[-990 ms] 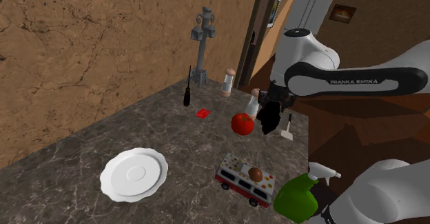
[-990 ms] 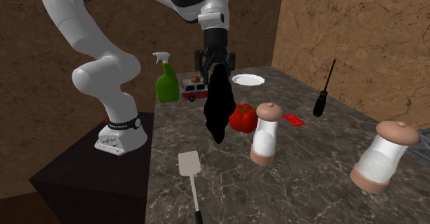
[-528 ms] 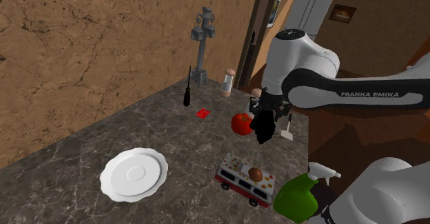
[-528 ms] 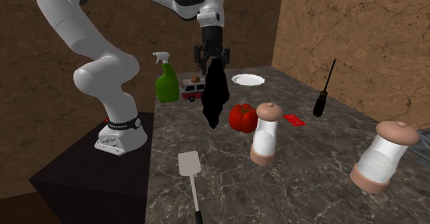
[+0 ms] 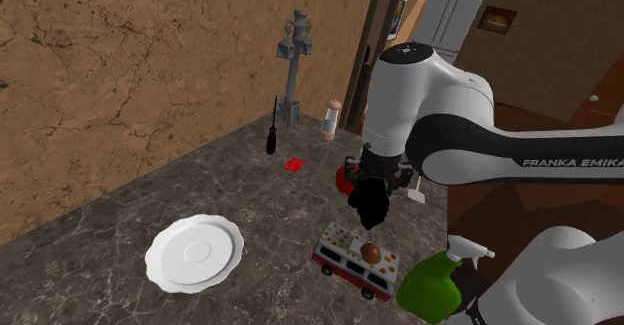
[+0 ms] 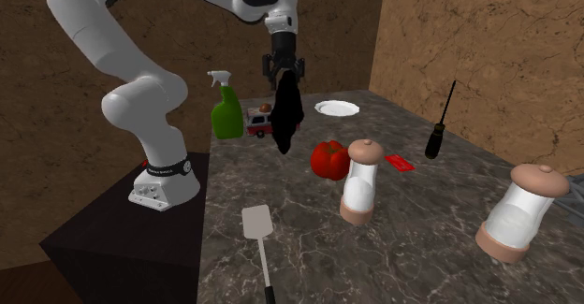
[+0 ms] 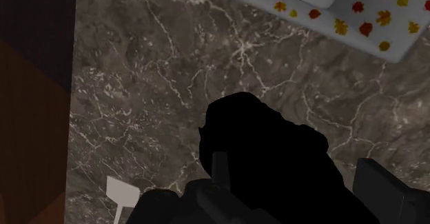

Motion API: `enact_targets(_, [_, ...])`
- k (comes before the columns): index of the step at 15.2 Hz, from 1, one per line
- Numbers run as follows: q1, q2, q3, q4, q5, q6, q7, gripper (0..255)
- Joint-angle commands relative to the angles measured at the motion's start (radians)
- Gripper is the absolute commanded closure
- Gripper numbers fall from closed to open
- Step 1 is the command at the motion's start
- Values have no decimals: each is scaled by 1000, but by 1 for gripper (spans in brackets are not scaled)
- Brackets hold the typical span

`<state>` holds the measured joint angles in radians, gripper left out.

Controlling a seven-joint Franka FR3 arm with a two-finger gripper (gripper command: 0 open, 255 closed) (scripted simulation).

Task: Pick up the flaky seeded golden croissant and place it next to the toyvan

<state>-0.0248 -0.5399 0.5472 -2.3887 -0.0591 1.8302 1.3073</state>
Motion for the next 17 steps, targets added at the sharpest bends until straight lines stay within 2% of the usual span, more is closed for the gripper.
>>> enact_targets(1, [14,22,48,30,17,-16,56,255])
enact_targets(10, [27,186,268,220,29,-94,307,255])
enact_targets(14, [14,310,388,334,-15,-132,447,255])
enact_targets(17, [9,444,489,432,-90,-171,578,255])
